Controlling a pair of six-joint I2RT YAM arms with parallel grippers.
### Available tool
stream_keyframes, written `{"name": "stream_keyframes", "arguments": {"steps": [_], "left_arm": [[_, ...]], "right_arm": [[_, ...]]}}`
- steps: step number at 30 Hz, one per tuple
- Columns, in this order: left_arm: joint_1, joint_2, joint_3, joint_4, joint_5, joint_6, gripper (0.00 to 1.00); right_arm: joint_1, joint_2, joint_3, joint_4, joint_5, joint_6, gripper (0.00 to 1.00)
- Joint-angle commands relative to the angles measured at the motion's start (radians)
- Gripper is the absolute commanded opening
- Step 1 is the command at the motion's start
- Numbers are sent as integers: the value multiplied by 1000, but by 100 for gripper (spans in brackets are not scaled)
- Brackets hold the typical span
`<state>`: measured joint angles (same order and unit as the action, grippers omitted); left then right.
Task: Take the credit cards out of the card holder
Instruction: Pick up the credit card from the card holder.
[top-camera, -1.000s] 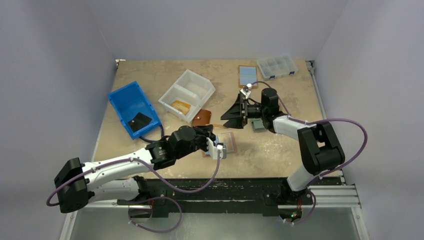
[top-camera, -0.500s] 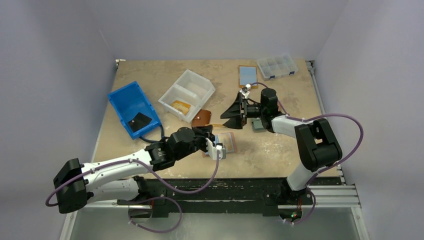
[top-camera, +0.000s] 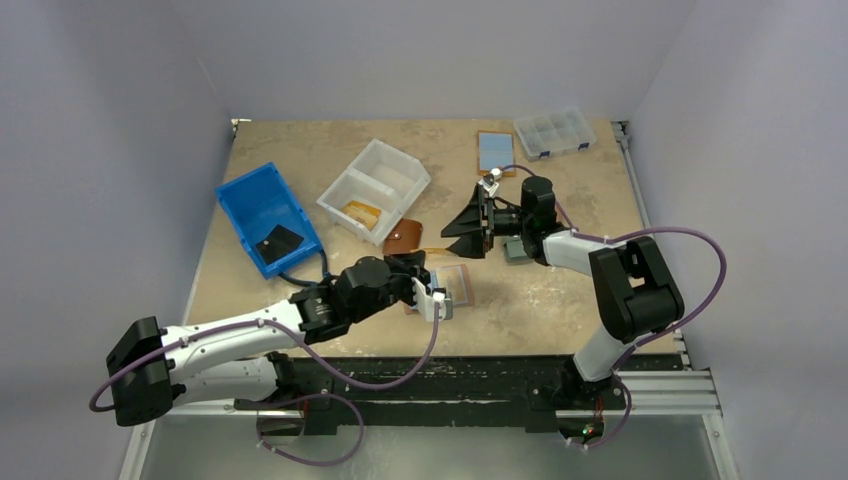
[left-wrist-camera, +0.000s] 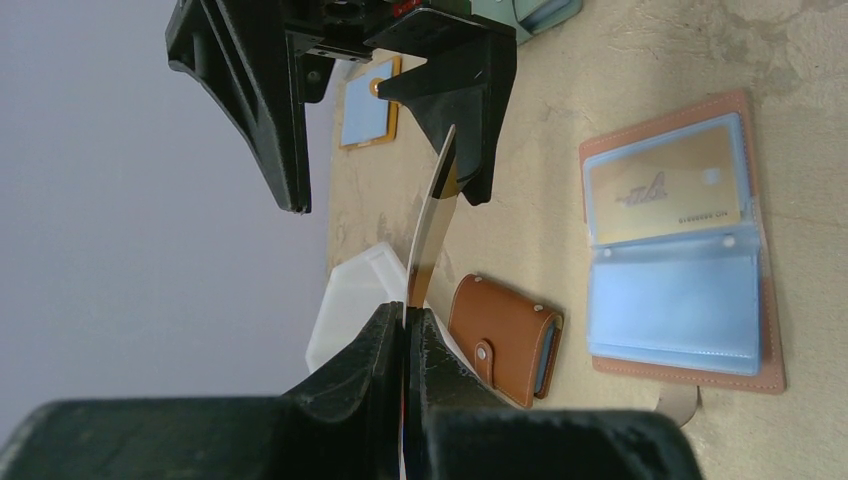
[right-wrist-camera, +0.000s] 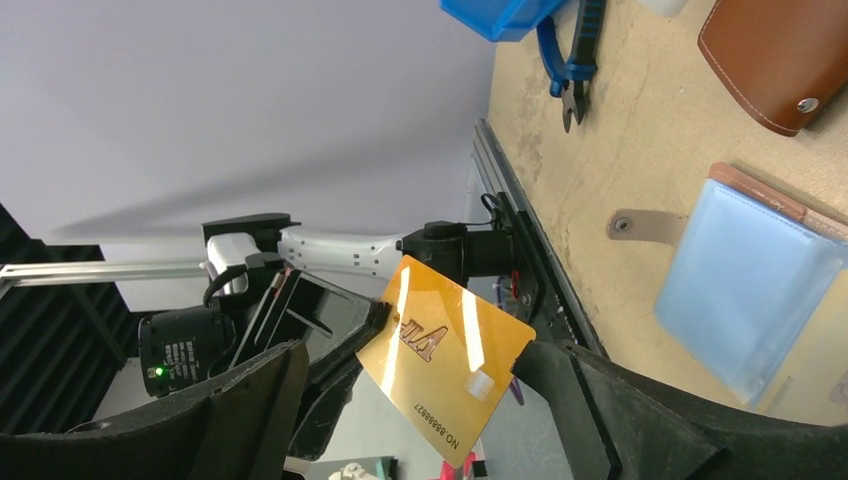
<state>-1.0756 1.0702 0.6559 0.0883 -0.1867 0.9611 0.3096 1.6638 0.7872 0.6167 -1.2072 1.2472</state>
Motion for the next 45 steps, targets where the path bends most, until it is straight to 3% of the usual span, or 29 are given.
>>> {"name": "stream_keyframes", "arguments": {"steps": [1, 12, 23, 26, 31, 33, 36, 38, 40, 45], "left_arm": [[-15, -33, 22, 50, -28, -11, 0], [-21, -92, 11, -4, -53, -27, 0], [-30, -8, 23, 89, -31, -6, 0], [-30, 19, 34, 98, -38, 2, 0], [-30, 24, 30, 95, -42, -3, 0], [-30, 24, 28, 85, -38, -6, 0], [-30, 23, 34, 65, -24, -20, 0], [-30, 27, 39, 49, -15, -38, 1], [-30, 31, 44, 38, -16, -82, 13], [-27, 22, 94, -48, -73, -357, 63]], "right_arm": [[6, 2, 19, 63, -33, 33, 99], [-60, -20, 12, 87, -32, 49, 99], [-14, -22, 9, 83, -20, 51, 99], [13, -19, 11, 80, -25, 51, 95], [20, -15, 12, 106, -41, 64, 71], [19, -16, -1, 154, -36, 85, 50], [19, -12, -9, 183, -22, 80, 4], [19, -8, -3, 184, -19, 62, 0], [18, -6, 4, 178, -17, 49, 0], [19, 28, 35, 239, -34, 28, 0]]}}
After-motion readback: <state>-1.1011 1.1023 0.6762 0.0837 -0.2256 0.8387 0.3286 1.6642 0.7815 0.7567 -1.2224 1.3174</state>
